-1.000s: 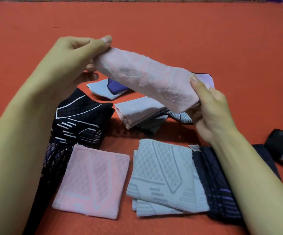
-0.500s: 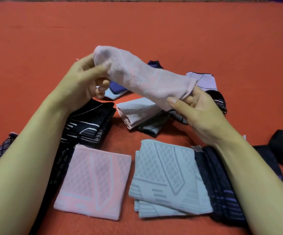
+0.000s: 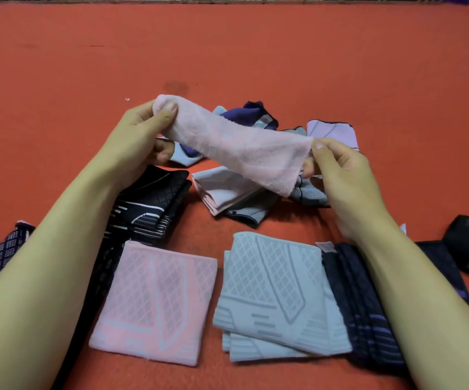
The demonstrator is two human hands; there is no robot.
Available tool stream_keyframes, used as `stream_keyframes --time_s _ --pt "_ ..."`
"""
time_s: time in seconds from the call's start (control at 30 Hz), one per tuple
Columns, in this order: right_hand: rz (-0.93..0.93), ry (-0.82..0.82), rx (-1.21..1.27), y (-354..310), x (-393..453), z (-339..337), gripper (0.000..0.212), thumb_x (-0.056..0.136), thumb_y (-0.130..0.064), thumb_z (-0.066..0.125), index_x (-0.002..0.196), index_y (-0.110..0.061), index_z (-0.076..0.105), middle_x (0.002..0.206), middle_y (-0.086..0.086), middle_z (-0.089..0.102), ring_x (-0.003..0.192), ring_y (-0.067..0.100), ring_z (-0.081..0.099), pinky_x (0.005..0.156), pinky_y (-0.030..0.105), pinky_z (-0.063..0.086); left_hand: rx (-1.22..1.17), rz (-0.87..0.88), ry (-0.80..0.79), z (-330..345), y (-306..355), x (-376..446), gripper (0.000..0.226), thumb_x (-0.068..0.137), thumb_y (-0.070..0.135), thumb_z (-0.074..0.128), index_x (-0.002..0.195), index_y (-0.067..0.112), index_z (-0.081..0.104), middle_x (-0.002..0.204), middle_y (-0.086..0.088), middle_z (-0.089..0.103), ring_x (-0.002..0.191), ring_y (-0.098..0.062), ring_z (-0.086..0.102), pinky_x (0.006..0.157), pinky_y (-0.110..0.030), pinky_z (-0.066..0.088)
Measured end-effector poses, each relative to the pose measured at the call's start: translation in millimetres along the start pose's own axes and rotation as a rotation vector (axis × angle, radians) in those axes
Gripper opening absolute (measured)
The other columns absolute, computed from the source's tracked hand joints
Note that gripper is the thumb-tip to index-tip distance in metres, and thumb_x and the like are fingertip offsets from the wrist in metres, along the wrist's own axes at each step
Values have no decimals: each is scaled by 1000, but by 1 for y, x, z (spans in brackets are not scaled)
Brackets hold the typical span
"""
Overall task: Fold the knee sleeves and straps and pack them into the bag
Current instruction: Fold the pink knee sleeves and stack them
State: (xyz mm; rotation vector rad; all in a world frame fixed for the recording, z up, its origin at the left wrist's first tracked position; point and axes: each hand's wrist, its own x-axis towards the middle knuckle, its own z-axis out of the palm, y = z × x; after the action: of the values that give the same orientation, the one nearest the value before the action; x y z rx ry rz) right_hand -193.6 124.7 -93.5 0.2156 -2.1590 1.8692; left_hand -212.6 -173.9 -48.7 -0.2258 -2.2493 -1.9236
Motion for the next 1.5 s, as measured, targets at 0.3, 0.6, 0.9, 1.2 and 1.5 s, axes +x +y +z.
stream_keyframes --time_s 0.3,0.6,0.9,1.2,1.5 --pt "30 54 63 0 4 2 69 84 -66 69 91 3 66 103 24 63 87 32 63 85 50 53 16 -5 -287 7 1 -10 14 100 31 62 88 30 69 71 -2 53 52 -14 46 46 -18 30" --pt "60 129 94 -3 -2 1 26 102 -43 56 107 -30 78 106 -10 76 111 27 71 97 61 56 279 -7 -304 8 -7 -7 20 110 22 51 126 22 63 61 11 40 51 -7 31 46 -19 29" --pt "11 142 -27 2 2 -1 21 103 -16 49 95 -20 68 76 -20 63 71 1 52 64 21 43 480 -30 -206 -2 -22 4 45 103 25 64 147 29 53 94 13 67 61 -9 52 55 -23 44" --pt "200 98 -275 4 -3 -1 62 96 -14 58 147 -27 25 141 5 40 111 19 50 78 23 39 818 22 -382 1 -32 8 61 86 22 84 138 40 59 103 12 65 67 4 56 71 -8 43" --pt "90 -254 -776 0 -18 -2 74 78 -61 77 143 -45 46 161 -5 -1 150 26 22 119 38 25 779 212 -226 7 -22 0 6 97 20 71 95 17 76 87 10 61 79 1 57 69 -19 40"
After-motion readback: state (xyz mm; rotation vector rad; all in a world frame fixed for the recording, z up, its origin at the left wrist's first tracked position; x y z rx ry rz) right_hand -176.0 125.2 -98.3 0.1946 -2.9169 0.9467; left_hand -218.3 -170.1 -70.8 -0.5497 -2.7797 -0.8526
